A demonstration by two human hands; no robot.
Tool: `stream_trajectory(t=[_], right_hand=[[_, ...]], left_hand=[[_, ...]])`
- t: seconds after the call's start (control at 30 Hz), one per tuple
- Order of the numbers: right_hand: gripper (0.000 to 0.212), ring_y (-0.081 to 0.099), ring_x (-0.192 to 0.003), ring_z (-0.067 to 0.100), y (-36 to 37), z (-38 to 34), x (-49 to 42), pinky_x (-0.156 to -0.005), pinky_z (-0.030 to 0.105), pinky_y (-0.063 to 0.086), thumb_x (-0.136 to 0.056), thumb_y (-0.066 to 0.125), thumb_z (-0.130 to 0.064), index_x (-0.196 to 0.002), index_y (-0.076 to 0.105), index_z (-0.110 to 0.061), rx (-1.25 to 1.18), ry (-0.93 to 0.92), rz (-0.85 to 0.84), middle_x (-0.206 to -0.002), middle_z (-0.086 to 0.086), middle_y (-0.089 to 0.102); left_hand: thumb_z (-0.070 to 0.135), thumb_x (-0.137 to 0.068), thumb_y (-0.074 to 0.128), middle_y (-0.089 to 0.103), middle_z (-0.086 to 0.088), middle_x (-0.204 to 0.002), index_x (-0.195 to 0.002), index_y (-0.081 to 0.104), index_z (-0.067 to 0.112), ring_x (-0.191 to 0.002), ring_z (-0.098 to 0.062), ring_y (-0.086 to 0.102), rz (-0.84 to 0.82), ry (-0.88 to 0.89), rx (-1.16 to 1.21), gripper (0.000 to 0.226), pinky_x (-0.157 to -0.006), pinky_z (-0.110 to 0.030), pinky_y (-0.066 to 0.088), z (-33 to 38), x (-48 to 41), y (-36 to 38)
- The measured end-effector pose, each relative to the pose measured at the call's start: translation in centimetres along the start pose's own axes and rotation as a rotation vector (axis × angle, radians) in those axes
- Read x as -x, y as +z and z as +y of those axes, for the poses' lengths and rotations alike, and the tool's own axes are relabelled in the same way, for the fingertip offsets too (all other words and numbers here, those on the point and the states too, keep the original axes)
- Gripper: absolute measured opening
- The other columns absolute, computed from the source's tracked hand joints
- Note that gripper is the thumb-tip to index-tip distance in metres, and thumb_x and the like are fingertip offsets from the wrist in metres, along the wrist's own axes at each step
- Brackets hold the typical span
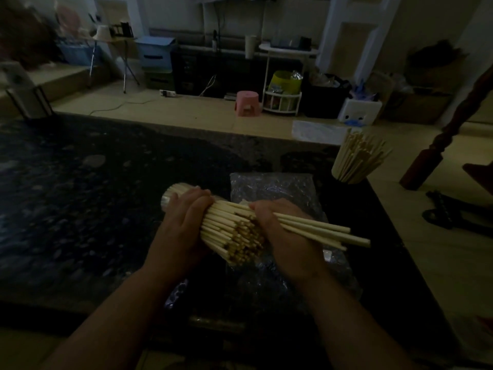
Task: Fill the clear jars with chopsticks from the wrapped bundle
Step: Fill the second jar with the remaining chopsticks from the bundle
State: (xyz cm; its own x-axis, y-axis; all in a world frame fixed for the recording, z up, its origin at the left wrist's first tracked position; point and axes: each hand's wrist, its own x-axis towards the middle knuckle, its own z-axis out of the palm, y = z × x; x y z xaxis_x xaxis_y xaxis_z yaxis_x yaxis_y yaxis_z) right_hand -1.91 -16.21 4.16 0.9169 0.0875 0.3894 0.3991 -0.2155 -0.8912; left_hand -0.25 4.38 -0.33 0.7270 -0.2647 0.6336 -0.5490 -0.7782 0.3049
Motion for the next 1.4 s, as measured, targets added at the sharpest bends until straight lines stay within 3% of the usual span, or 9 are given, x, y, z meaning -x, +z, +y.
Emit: stream_trajectory(t=[0.1, 0.2, 0.4, 0.5, 0.73, 0.93, 1.07, 1.23, 1.4], right_hand=[[0.023, 0.064, -0.098, 0.007, 0.4, 0.0, 0.0, -0.089, 0.033, 0.051, -0.096, 0.048, -0.035, -0.092, 0.071, -0.040, -0.012, 0.054, -0.057, -0.101, -0.011, 0.067], [0.034, 0.065, -0.101, 0.007, 0.9, -0.3, 0.3, -0.085, 0.023, 0.052, -0.091, 0.045, -0.042, -0.106, 0.070, -0.023, -0.261, 0.193, -0.112, -0.111, -0.002, 0.068], [0.046, 0.055, -0.113, 0.010, 1.7, 0.4, 0.3, -0.102, 0.042, 0.045, -0.084, 0.034, -0.068, -0.112, 0.060, -0.042, -0.110, 0.217, -0.119, -0.122, -0.005, 0.055], [0.037, 0.062, -0.101, 0.003, 1.1, 0.1, 0.1, -0.088, 0.025, 0.052, -0.087, 0.044, -0.057, -0.110, 0.059, -0.032, -0.196, 0.204, -0.175, -0.113, -0.005, 0.060], [0.022, 0.060, -0.072, 0.007, 0.1, -0.6, 0.0, -0.062, 0.021, 0.049, -0.076, 0.071, -0.032, -0.092, 0.062, -0.019, -0.262, 0.001, 0.205, -0.081, -0.005, 0.060], [0.034, 0.051, -0.059, 0.019, -0.1, -1.0, 0.0, -0.053, 0.024, 0.043, -0.087, 0.045, -0.040, -0.077, 0.056, -0.010, -0.328, -0.057, 0.412, -0.064, 0.002, 0.052], [0.004, 0.063, -0.064, 0.025, 0.1, -1.2, 0.3, -0.056, 0.025, 0.051, -0.093, 0.046, -0.022, -0.095, 0.049, -0.021, -0.290, -0.051, 0.470, -0.079, 0.008, 0.064], [0.013, 0.063, -0.079, 0.013, 0.3, -0.4, 0.2, -0.069, 0.027, 0.052, -0.096, 0.044, -0.036, -0.093, 0.057, -0.033, -0.038, -0.146, 0.455, -0.088, -0.003, 0.064], [0.034, 0.058, -0.093, 0.013, 0.4, -0.1, 0.5, -0.080, 0.029, 0.048, -0.098, 0.038, -0.031, -0.099, 0.066, -0.012, 0.198, -0.249, 0.467, -0.099, -0.001, 0.060]], left_hand=[[0.046, -0.075, 0.061, 0.045, -0.009, -0.137, -0.129, 0.044, 0.013, -0.130, -0.029, 0.043, -0.028, -0.004, 0.007, 0.066, -0.102, -0.065, 0.037, 0.1, -0.2, 0.2], [0.046, -0.074, 0.061, 0.048, -0.014, -0.136, -0.130, 0.044, 0.011, -0.131, -0.030, 0.043, -0.043, 0.020, 0.010, 0.068, -0.104, -0.063, 0.036, 0.6, -0.5, 0.2], [0.044, -0.073, 0.064, 0.049, -0.015, -0.136, -0.131, 0.042, 0.012, -0.132, -0.032, 0.043, -0.060, 0.017, 0.022, 0.069, -0.102, -0.065, 0.036, 0.4, -0.6, 0.3], [0.045, -0.074, 0.064, 0.049, -0.014, -0.135, -0.129, 0.043, 0.013, -0.131, -0.030, 0.043, -0.050, 0.003, 0.039, 0.067, -0.101, -0.061, 0.040, 0.5, -0.7, 0.0], [0.032, -0.067, 0.081, 0.049, -0.016, -0.133, -0.129, 0.041, 0.014, -0.123, -0.031, 0.048, 0.005, -0.056, 0.056, 0.076, -0.098, -0.046, 0.044, 0.7, -0.6, 0.3], [0.032, -0.062, 0.083, 0.051, -0.019, -0.133, -0.129, 0.040, 0.015, -0.120, -0.035, 0.050, 0.007, -0.115, 0.039, 0.081, -0.098, -0.049, 0.044, -0.1, -0.7, 0.2], [0.020, -0.060, 0.090, 0.051, -0.022, -0.133, -0.129, 0.039, 0.013, -0.119, -0.039, 0.050, 0.011, -0.128, 0.003, 0.086, -0.098, -0.051, 0.042, -0.4, -0.6, 0.4], [0.015, -0.057, 0.091, 0.050, -0.022, -0.133, -0.130, 0.041, 0.010, -0.118, -0.040, 0.051, -0.002, -0.141, 0.001, 0.089, -0.096, -0.052, 0.043, -0.7, -0.6, 0.4], [0.016, -0.058, 0.091, 0.050, -0.019, -0.133, -0.129, 0.041, 0.012, -0.118, -0.037, 0.051, 0.006, -0.132, 0.011, 0.087, -0.095, -0.054, 0.046, -0.2, -0.7, 0.4]])
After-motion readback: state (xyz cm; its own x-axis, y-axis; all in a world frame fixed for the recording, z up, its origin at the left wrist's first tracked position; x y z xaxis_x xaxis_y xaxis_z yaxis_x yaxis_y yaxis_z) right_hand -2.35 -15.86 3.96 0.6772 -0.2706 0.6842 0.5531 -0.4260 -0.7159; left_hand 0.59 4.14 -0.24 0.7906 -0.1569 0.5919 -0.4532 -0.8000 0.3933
